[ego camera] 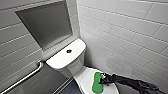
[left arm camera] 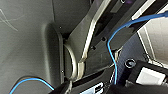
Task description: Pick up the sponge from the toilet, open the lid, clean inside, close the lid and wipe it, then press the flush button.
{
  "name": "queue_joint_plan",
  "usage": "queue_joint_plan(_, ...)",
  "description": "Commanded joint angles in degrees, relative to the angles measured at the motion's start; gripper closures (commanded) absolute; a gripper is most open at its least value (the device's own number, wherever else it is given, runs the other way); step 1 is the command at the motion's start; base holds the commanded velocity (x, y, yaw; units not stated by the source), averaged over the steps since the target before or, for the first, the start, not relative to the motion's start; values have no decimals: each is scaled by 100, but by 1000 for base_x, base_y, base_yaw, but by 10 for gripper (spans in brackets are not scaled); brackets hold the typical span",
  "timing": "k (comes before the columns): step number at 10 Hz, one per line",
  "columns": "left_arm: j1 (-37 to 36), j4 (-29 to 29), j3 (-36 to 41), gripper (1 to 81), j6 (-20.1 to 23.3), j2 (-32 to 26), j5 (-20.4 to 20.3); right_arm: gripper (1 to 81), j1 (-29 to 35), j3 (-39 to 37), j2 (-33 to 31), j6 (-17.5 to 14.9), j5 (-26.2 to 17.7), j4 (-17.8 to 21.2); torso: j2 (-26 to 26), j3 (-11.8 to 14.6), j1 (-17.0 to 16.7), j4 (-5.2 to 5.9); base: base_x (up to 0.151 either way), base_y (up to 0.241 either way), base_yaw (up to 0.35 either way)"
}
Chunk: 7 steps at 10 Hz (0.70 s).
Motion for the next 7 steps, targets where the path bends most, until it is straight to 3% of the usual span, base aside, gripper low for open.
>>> queue_joint_plan(1, 82, 51, 95, 10, 12, -25, 414, 811, 429, 565, -686, 41, -500, -4, 0, 0, 0, 0, 0, 0, 0)
queue_joint_plan(4, 82, 51, 95, 10, 12, -17, 414, 811, 165, 2116, -1861, 225, -124, -39, 0, 0, 0, 0, 0, 0, 0)
queue_joint_plan(7, 73, 59, 95, 10, 12, -17, 414, 811, -256, 3175, -2769, 366, 238, -31, 0, 0, 0, 0, 0, 0, 0)
